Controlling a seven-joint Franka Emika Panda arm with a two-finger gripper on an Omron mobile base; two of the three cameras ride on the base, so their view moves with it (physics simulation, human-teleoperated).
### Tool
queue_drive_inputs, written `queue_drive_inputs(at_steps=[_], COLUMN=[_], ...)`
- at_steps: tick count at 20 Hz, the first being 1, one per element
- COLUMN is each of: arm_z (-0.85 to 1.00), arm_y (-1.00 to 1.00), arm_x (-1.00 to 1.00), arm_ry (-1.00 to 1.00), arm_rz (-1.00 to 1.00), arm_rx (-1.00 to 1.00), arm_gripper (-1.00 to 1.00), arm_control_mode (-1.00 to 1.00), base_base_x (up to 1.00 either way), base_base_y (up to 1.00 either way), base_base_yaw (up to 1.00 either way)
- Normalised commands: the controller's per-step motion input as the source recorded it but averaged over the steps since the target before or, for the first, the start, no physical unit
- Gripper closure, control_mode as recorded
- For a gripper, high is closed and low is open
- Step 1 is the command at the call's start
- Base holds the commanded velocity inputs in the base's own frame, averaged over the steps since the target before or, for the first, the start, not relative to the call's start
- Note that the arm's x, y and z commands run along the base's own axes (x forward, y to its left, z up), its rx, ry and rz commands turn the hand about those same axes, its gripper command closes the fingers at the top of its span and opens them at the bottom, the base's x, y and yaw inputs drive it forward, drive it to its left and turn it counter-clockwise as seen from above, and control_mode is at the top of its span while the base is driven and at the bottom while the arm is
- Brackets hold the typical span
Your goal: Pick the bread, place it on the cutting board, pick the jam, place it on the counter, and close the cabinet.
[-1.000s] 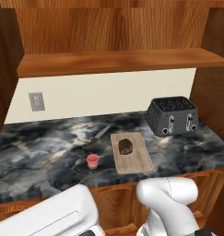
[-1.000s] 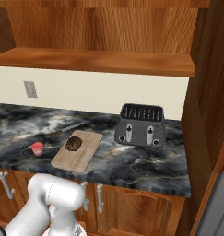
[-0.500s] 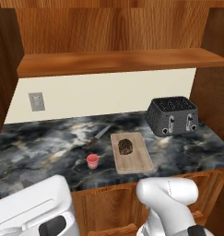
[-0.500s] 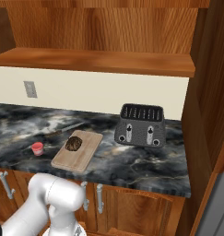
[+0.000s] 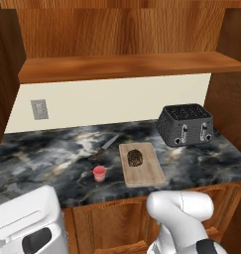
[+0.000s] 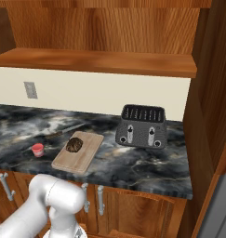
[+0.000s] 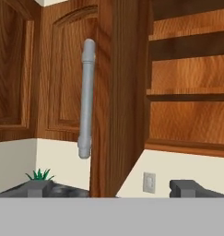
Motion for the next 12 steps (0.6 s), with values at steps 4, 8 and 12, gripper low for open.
queue_drive_inputs(at_steps=[4,8,12], arm_z=[-0.01,-0.02,-0.05], arm_y=[0.18,0.18,0.15], arm_x=[0.05,0.09,0.11], arm_ry=[0.00,0.00,0.00], arm_rz=[0.00,0.00,0.00], arm_rx=[0.00,0.00,0.00], arm_gripper=[-1.00,-1.00,-1.00], arm_control_mode=[-1.00,-1.00,-1.00], base_base_x=[0.00,0.00,0.00], base_base_y=[0.00,0.00,0.00], base_base_yaw=[0.00,0.00,0.00])
